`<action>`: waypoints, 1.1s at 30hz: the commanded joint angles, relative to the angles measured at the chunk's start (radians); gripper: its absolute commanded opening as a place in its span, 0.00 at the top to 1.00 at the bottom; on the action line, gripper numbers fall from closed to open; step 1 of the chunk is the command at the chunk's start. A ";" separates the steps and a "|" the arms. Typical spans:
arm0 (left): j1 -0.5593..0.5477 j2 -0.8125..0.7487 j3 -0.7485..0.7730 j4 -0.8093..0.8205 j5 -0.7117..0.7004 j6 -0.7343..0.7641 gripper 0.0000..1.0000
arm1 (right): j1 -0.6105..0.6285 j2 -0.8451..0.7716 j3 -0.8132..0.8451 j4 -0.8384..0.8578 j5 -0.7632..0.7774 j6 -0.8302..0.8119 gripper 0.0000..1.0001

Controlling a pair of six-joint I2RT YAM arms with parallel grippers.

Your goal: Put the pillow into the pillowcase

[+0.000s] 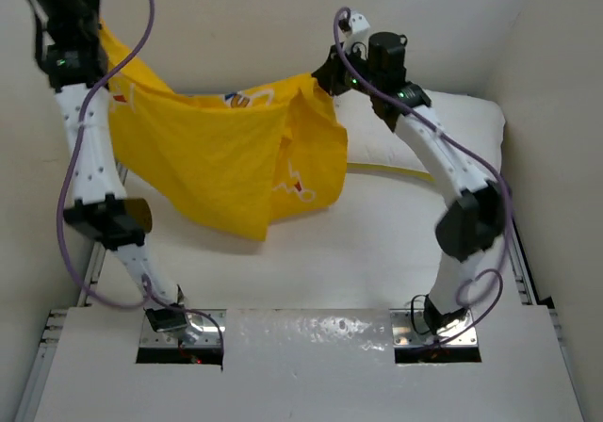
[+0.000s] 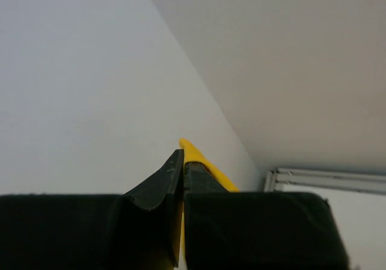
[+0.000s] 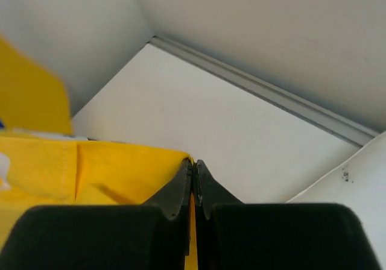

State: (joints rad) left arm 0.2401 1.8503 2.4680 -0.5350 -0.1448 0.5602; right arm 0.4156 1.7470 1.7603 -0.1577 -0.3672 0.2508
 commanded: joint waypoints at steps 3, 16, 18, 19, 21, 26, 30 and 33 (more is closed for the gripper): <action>-0.048 0.400 -0.014 0.154 -0.100 -0.046 1.00 | -0.081 0.487 0.438 -0.145 0.094 0.206 0.70; -0.139 0.150 -0.265 -0.101 0.272 -0.103 0.21 | -0.097 0.069 -0.142 -0.060 0.306 -0.048 0.20; -0.182 0.126 -0.344 -0.288 0.284 -0.021 0.43 | -0.086 0.028 -0.269 -0.065 0.301 -0.065 1.00; -0.188 0.121 -0.375 -0.343 0.269 -0.010 0.45 | -0.084 -0.001 -0.306 -0.063 0.313 -0.064 1.00; -0.182 0.130 -0.500 -0.488 0.191 -0.009 0.35 | -0.072 -0.015 -0.392 -0.085 0.314 -0.087 0.58; -0.085 0.092 -0.927 -0.435 0.005 -0.069 0.22 | -0.008 0.014 -0.540 -0.082 0.303 -0.108 0.30; 0.013 0.122 -1.024 -0.295 -0.053 -0.120 0.24 | 0.064 0.091 -0.599 -0.039 0.358 -0.157 0.18; -0.007 0.153 -1.049 -0.166 -0.062 -0.088 0.27 | 0.100 0.152 -0.602 -0.074 0.372 -0.163 0.35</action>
State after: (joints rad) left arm 0.2623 2.0331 1.4235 -0.8795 -0.1417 0.4667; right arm 0.4816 1.9060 1.1481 -0.2462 -0.0265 0.1173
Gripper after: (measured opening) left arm 0.738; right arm 0.701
